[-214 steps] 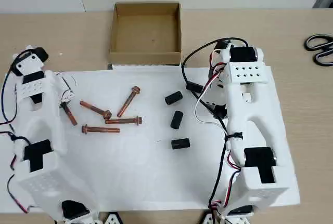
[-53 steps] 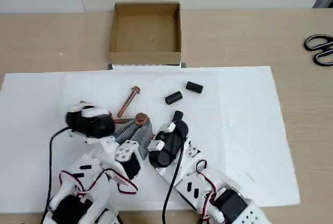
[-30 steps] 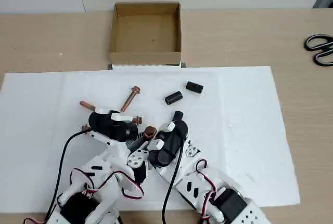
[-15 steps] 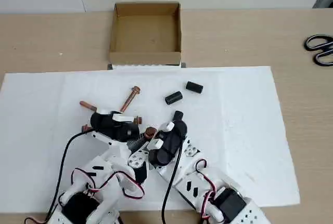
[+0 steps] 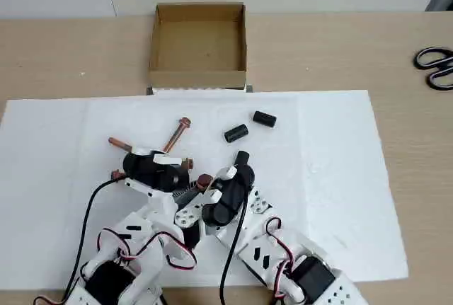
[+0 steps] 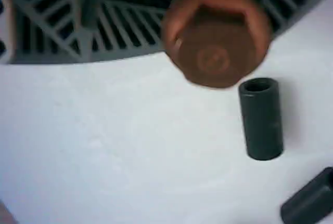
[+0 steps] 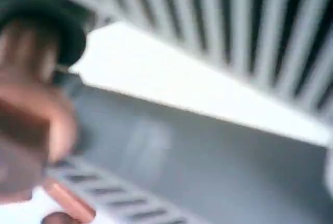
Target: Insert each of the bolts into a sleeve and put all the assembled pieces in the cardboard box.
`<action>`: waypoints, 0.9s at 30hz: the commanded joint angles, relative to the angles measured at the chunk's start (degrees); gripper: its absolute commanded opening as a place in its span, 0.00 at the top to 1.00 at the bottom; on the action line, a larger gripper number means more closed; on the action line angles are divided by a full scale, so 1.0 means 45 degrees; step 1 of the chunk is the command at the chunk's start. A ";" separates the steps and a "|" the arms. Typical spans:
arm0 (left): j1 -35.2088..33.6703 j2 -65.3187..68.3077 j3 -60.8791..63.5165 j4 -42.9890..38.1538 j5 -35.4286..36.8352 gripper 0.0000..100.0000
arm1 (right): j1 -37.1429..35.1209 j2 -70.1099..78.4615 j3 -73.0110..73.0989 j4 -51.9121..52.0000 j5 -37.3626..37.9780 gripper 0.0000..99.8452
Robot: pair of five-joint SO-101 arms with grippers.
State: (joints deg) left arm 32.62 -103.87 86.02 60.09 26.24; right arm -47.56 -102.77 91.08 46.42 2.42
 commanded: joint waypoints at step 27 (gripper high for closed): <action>-0.2266 0.0039 -0.2510 -0.0254 -0.1368 0.98 | 0.1983 -0.0244 -0.0117 -0.0166 -0.0918 1.00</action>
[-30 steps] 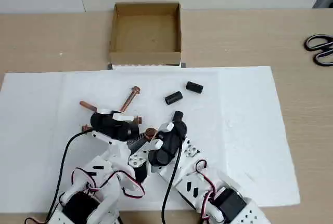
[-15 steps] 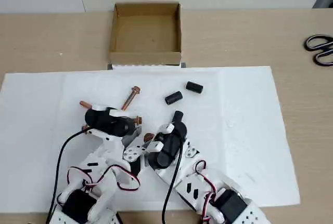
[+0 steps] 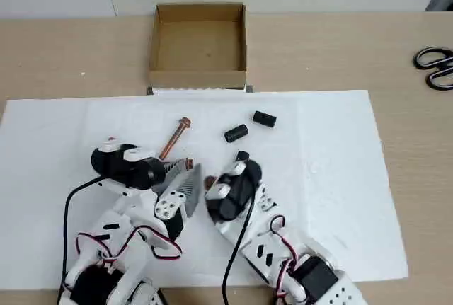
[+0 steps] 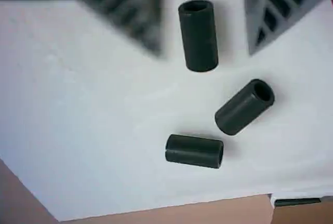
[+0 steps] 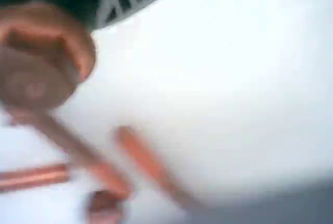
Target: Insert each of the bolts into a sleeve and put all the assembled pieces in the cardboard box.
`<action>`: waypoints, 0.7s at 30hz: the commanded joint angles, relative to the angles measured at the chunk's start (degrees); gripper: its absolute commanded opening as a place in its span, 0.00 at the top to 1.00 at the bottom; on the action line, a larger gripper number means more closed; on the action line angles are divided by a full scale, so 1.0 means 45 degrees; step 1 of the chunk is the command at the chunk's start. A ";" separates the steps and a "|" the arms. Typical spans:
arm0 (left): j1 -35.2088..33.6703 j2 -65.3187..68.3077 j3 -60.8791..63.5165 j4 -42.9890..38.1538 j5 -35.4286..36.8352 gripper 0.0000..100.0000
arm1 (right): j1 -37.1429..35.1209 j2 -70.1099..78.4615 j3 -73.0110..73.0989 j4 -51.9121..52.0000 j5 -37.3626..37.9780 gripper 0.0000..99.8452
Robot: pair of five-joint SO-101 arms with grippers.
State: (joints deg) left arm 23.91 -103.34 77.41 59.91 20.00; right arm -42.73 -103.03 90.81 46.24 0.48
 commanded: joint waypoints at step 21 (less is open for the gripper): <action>-0.6271 -0.0078 0.3057 -0.2618 -0.1856 0.99 | 0.6574 -0.0147 -0.1368 -0.0244 -0.1758 1.00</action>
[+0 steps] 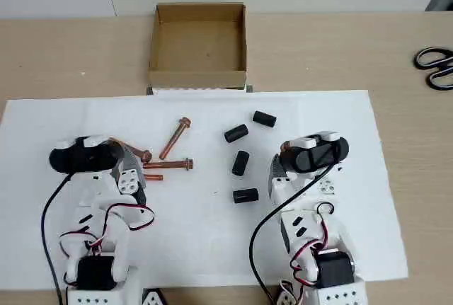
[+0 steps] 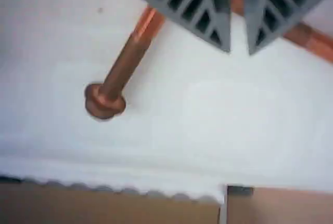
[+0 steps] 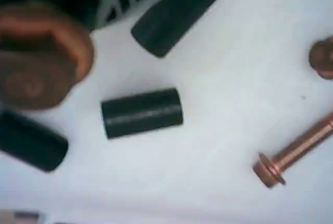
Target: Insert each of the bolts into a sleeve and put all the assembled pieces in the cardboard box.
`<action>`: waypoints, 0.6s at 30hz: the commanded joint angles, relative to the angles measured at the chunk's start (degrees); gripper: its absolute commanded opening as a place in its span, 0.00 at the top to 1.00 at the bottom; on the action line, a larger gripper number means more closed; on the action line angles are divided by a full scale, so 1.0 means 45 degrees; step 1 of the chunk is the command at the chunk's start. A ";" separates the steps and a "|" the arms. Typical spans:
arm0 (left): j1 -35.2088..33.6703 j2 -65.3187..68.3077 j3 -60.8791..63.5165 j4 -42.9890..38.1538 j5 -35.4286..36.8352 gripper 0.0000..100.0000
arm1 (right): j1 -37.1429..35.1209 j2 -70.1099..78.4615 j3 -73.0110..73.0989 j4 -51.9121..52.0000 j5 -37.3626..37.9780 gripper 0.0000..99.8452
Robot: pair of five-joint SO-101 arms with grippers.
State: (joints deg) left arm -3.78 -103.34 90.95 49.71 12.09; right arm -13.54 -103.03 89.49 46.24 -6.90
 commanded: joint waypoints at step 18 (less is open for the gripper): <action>-0.0039 -0.0078 0.0205 -0.0371 -0.0039 0.99 | 0.0049 1.2786 -1.1116 -0.1866 0.0156 1.00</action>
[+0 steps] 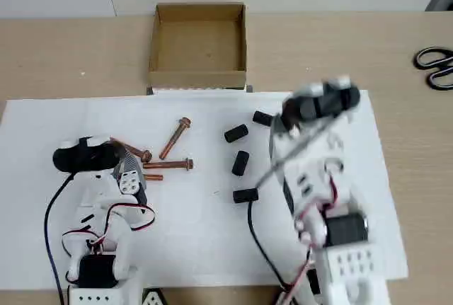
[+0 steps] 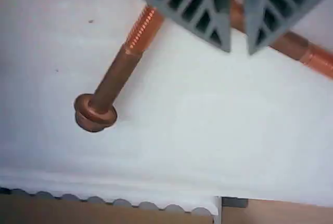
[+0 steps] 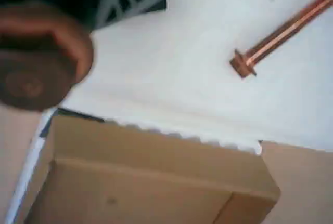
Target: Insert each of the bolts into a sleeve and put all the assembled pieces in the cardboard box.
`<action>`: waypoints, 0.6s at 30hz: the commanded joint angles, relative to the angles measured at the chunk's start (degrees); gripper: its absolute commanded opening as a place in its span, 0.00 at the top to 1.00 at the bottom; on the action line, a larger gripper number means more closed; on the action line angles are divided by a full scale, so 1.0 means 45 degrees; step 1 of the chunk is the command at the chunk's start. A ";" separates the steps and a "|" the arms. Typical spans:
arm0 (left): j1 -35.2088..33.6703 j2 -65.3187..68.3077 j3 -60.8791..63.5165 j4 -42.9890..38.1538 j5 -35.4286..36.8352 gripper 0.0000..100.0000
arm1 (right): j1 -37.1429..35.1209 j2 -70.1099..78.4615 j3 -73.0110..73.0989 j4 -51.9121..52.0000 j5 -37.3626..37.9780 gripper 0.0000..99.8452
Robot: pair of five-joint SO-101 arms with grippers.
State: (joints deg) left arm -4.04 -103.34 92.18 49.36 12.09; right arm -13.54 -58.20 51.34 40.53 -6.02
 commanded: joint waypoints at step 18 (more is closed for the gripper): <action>0.0020 -0.0078 0.0068 -0.0274 -0.0059 0.99 | -0.0947 1.7026 -1.5746 -0.1084 0.1700 1.00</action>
State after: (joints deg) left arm -4.04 -103.34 92.35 49.36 12.09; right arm -17.32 12.84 -6.59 38.15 -1.10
